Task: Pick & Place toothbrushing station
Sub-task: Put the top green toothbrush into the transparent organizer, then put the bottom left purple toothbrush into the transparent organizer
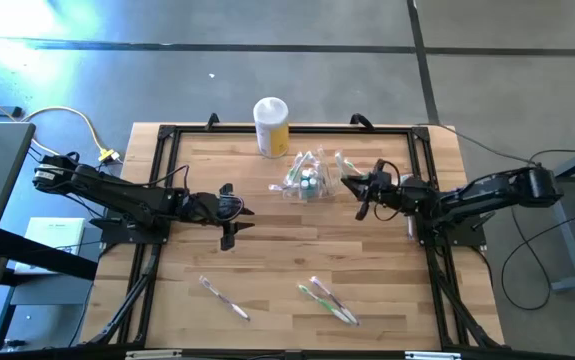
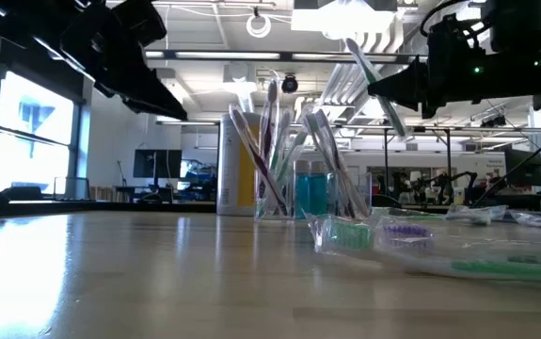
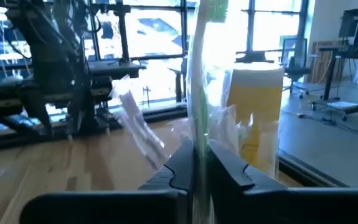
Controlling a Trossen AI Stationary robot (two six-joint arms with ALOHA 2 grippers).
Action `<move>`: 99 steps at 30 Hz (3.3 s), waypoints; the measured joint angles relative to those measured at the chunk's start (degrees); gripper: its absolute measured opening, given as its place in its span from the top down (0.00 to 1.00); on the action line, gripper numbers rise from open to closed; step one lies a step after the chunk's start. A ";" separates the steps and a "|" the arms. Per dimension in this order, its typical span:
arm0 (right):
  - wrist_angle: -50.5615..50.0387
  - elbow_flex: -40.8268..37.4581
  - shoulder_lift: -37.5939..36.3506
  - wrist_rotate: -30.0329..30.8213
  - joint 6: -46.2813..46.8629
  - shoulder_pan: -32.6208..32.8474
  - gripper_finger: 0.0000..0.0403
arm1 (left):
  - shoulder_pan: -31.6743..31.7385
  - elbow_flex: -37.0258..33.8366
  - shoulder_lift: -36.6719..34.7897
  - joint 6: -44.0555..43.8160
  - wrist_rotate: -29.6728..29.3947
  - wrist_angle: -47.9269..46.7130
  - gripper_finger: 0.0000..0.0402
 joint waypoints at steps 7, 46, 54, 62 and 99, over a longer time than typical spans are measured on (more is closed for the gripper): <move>15.14 0.03 11.05 -3.93 -0.71 -5.12 0.95 | 0.00 0.00 0.00 1.46 -0.02 2.39 0.63; 18.09 9.67 37.02 -9.90 3.91 -13.44 0.82 | 0.00 0.03 5.31 1.00 1.57 3.85 0.63; 13.63 9.65 36.80 -11.19 3.78 -13.43 0.58 | 0.00 0.03 5.31 0.96 1.97 3.68 0.63; 13.03 9.56 32.33 2.88 -3.84 -7.85 0.41 | 0.00 0.03 5.31 0.56 1.95 3.54 0.63; 13.42 9.58 14.44 31.71 -29.11 18.46 0.38 | -31.99 11.36 12.64 -41.42 7.21 -8.59 0.63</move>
